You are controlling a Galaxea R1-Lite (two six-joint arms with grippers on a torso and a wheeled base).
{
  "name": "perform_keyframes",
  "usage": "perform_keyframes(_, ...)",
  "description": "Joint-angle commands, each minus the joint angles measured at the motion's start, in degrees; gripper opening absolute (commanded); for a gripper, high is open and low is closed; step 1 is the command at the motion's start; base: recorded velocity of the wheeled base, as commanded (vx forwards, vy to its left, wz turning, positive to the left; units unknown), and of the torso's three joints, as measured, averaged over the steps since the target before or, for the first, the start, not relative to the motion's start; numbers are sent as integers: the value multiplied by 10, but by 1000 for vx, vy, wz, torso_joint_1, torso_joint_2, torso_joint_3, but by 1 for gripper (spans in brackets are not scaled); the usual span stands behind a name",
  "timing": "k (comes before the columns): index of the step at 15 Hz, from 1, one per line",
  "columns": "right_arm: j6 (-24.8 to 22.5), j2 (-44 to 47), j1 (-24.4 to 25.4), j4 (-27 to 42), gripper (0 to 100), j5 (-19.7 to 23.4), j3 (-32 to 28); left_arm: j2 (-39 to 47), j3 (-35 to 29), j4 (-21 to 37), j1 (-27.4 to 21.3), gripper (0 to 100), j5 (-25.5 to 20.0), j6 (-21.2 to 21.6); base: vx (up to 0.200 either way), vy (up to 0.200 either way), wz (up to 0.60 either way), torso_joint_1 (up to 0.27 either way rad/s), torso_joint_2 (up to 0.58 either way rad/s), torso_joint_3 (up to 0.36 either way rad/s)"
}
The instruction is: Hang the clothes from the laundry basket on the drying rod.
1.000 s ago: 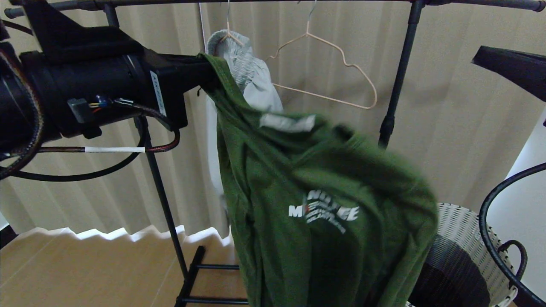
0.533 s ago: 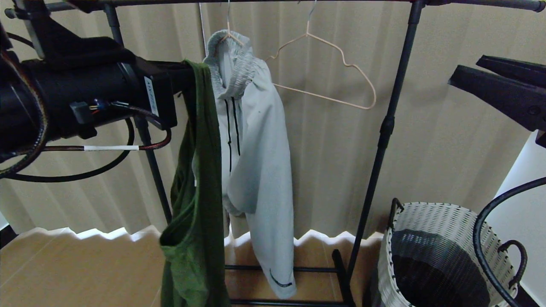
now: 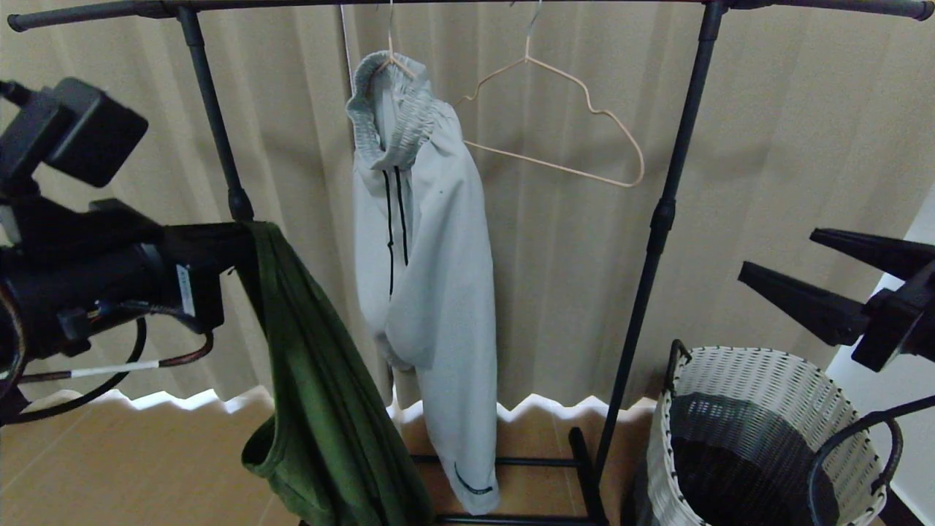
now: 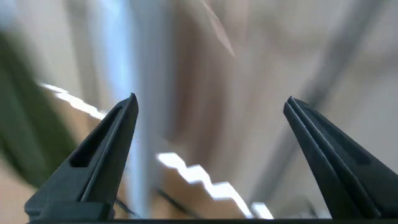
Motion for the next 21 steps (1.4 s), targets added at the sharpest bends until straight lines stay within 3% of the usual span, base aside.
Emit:
perform_keyframes(1, -1, -20, -14, -3, 100, -31, 63, -55, 65, 0, 30, 0, -1, -6, 0, 0, 0, 0, 0, 0)
perform_keyframes(5, -33, -50, -16, -64, 100, -37, 161, -98, 157, -10, 42, 0, -2, -51, 0, 0, 0, 0, 0, 0)
perform_keyframes(9, -50, -38, -17, -75, 100, -37, 187, -101, 268, -137, 53, 0, -38, -63, 0, 0, 0, 0, 0, 0)
perform_keyframes(12, -50, -38, -36, -74, 100, -37, 190, -117, 270, -143, 88, 0, -40, -62, 0, 0, 0, 0, 0, 0)
perform_keyframes(16, -48, -36, -77, -77, 100, -37, 192, -140, 271, -142, 91, 0, -40, -60, 0, 0, 0, 0, 0, 0)
perform_keyframes(21, -48, -37, -84, -79, 100, -35, 196, -147, 276, -138, 93, 0, -38, -60, 0, 0, 0, 0, 0, 0)
